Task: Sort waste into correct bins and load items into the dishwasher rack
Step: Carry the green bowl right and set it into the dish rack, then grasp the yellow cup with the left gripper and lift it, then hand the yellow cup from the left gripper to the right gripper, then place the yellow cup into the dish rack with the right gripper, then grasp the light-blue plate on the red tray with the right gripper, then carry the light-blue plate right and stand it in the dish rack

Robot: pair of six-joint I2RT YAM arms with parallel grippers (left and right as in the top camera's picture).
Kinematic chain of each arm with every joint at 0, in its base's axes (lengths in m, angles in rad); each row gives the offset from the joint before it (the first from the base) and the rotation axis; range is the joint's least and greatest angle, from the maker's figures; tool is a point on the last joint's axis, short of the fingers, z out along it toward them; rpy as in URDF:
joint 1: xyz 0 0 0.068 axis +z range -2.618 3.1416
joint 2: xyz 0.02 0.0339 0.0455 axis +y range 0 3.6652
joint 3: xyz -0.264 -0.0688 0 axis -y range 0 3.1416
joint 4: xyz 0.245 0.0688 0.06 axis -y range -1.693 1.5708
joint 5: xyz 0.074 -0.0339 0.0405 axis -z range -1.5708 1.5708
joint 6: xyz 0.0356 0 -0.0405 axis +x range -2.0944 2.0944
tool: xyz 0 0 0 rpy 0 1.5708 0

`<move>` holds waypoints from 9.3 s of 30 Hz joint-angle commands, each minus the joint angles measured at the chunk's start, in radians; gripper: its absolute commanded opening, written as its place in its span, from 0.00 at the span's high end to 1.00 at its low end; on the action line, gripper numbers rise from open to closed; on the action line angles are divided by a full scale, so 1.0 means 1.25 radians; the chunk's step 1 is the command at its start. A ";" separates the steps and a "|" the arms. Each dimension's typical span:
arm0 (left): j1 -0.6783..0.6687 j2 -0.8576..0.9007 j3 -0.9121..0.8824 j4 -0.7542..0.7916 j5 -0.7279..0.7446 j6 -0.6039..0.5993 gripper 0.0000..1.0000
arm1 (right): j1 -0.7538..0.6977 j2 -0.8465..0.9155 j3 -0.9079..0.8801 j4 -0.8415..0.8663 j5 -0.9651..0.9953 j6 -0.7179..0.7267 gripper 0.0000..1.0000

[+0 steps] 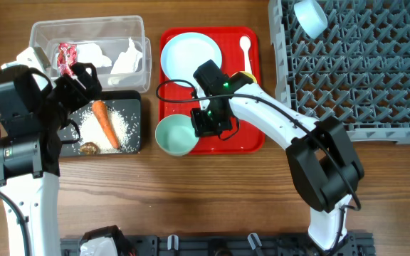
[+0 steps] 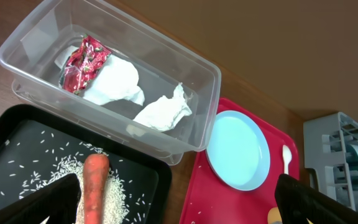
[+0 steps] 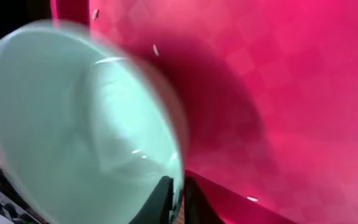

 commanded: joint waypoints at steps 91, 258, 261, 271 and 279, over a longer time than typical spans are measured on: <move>0.006 0.002 0.006 0.000 0.004 -0.007 0.00 | -0.180 -0.192 0.043 0.148 0.227 -0.207 0.19; -0.172 0.396 0.222 0.103 -0.014 -0.019 0.00 | -0.239 0.188 0.268 0.230 0.084 -0.150 0.39; -0.172 0.400 0.221 0.058 -0.062 -0.019 0.00 | -0.202 0.241 0.267 0.248 0.175 -0.151 0.46; -0.172 0.400 0.221 0.050 -0.062 -0.019 0.00 | -0.192 0.296 0.258 0.258 0.313 -0.164 0.83; -0.172 0.400 0.221 0.050 -0.062 -0.019 0.00 | -0.227 0.290 0.271 0.133 0.385 -0.162 0.96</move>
